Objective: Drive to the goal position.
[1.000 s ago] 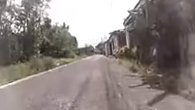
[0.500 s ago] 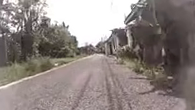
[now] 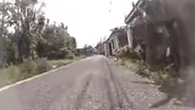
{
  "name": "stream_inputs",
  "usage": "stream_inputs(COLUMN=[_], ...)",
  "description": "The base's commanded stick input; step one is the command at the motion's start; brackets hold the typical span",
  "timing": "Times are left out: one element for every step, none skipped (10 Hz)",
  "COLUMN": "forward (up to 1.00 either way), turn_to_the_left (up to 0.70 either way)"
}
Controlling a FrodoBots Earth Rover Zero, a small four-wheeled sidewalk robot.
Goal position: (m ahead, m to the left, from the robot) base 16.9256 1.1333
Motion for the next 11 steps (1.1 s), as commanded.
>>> stream_inputs(forward=[0.70,0.70,0.70,0.70,0.70,0.70,0.70,0.70,0.70,0.70,0.70], turn_to_the_left=[0.00,0.00,0.00,0.00,0.00,0.00,0.00,0.00,0.00,0.00,0.00])
